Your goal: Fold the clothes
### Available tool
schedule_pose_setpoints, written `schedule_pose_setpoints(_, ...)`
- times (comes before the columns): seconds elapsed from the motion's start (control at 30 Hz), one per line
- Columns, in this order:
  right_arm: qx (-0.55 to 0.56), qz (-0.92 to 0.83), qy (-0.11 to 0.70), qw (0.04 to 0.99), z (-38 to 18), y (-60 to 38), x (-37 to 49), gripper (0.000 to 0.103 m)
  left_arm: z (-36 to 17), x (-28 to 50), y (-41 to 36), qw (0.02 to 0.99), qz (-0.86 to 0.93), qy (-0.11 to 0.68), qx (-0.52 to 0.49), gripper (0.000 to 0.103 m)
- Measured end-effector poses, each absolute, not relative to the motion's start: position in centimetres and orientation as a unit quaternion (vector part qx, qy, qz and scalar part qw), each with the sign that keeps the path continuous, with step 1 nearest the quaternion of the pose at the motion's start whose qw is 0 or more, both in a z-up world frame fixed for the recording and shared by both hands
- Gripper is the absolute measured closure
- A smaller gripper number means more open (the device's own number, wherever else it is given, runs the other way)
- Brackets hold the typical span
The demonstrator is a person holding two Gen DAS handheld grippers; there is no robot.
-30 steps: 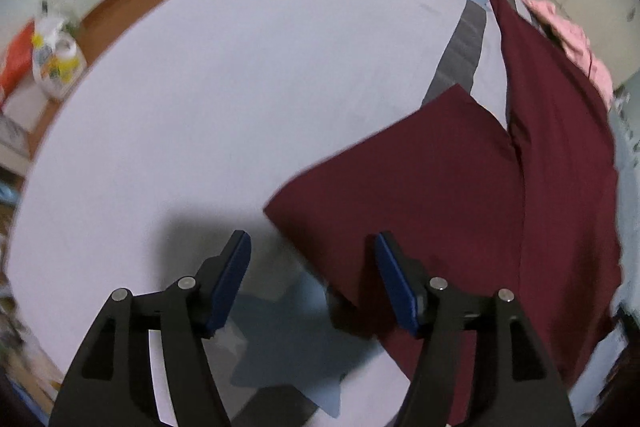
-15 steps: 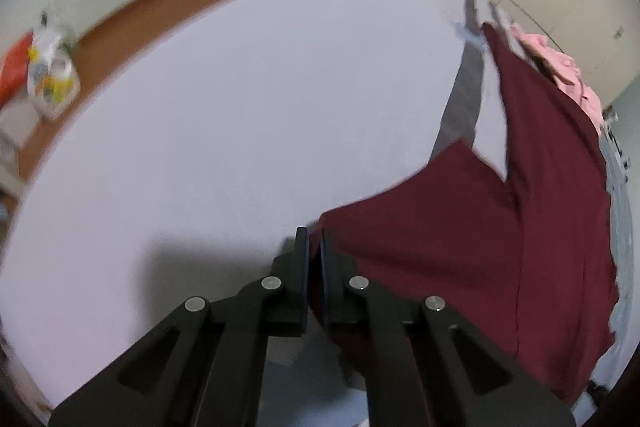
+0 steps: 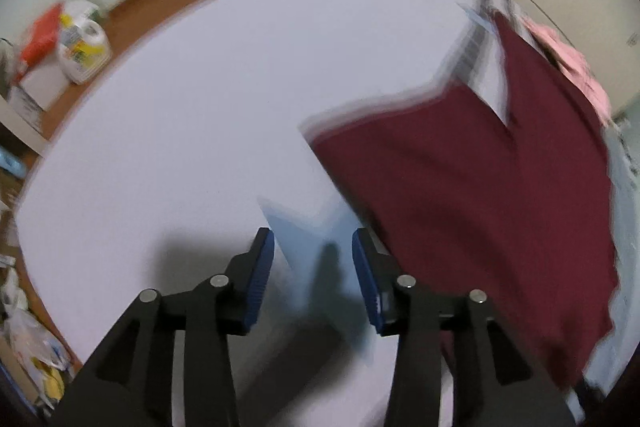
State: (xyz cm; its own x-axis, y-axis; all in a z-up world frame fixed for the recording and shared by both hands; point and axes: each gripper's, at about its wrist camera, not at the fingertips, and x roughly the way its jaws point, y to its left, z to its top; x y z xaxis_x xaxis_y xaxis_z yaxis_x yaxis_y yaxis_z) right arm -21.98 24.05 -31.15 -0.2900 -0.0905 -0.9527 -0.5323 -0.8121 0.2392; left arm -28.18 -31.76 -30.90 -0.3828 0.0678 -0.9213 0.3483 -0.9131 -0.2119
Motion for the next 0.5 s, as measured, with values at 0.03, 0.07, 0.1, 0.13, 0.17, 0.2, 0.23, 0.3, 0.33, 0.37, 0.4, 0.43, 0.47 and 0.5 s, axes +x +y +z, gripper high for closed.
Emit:
schedule_pose_setpoints(0.03, -0.58, 0.757, 0.272, 0.133, -31.3, 23.8, -22.0, 0.057, -30.9, -26.8, -29.9, 0.073, -0.805, 0.198, 0.554, 0.063)
schedule_pose_setpoints(0.07, -0.582, 0.757, 0.272, 0.121, -31.4, 23.6, -22.0, 0.057, -31.0, -25.5, -28.0, 0.06, -0.8, 0.206, 0.56, 0.063)
schedule_pose_setpoints(0.1, -0.583, 0.758, 0.272, 0.109, -31.5, 23.4, -21.9, 0.057, -31.2, -24.4, -26.3, 0.049, -0.795, 0.213, 0.566, 0.062)
schedule_pose_setpoints(0.13, -0.584, 0.758, 0.272, 0.099, -31.5, 23.2, -21.9, 0.057, -31.7, -23.5, -24.3, 0.037, -0.789, 0.22, 0.573, 0.062)
schedule_pose_setpoints(0.17, -0.585, 0.759, 0.273, 0.09, -31.6, 22.9, -21.7, 0.057, -32.2, -22.7, -22.3, 0.025, -0.782, 0.226, 0.58, 0.062)
schedule_pose_setpoints(0.2, -0.585, 0.759, 0.274, 0.08, -31.6, 22.7, -21.6, 0.057, -32.7, -22.1, -20.9, 0.017, -0.777, 0.23, 0.586, 0.062)
schedule_pose_setpoints(0.23, -0.586, 0.76, 0.273, 0.07, -31.6, 22.4, -21.5, 0.057, -33.0, -21.6, -19.4, 0.009, -0.773, 0.233, 0.59, 0.062)
schedule_pose_setpoints(0.3, -0.587, 0.762, 0.269, 0.05, -31.6, 21.6, -21.4, 0.057, -33.5, -20.8, -16.5, -0.006, -0.77, 0.236, 0.593, 0.059)
schedule_pose_setpoints(0.33, -0.587, 0.762, 0.27, 0.04, -31.6, 21.2, -21.3, 0.057, -33.4, -20.5, -15.1, -0.014, -0.774, 0.232, 0.589, 0.053)
schedule_pose_setpoints(0.37, -0.587, 0.762, 0.272, 0.03, -31.6, 20.7, -21.2, 0.057, -33.3, -20.4, -14.1, -0.022, -0.777, 0.23, 0.586, 0.051)
schedule_pose_setpoints(0.4, -0.586, 0.762, 0.274, 0.02, -31.7, 20.2, -21.1, 0.057, -33.2, -20.3, -13.2, -0.029, -0.779, 0.229, 0.583, 0.048)
schedule_pose_setpoints(0.43, -0.585, 0.762, 0.276, 0.012, -31.8, 19.7, -21.0, 0.057, -33.2, -20.3, -12.4, -0.036, -0.778, 0.229, 0.584, 0.047)
schedule_pose_setpoints(0.47, -0.585, 0.762, 0.278, 0.007, -32.0, 19.1, -20.9, 0.057, -33.3, -20.4, -11.6, -0.042, -0.776, 0.229, 0.586, 0.047)
schedule_pose_setpoints(0.5, -0.583, 0.762, 0.282, 0.004, -32.1, 18.7, -20.9, 0.057, -33.3, -20.4, -11.0, -0.048, -0.775, 0.227, 0.588, 0.047)
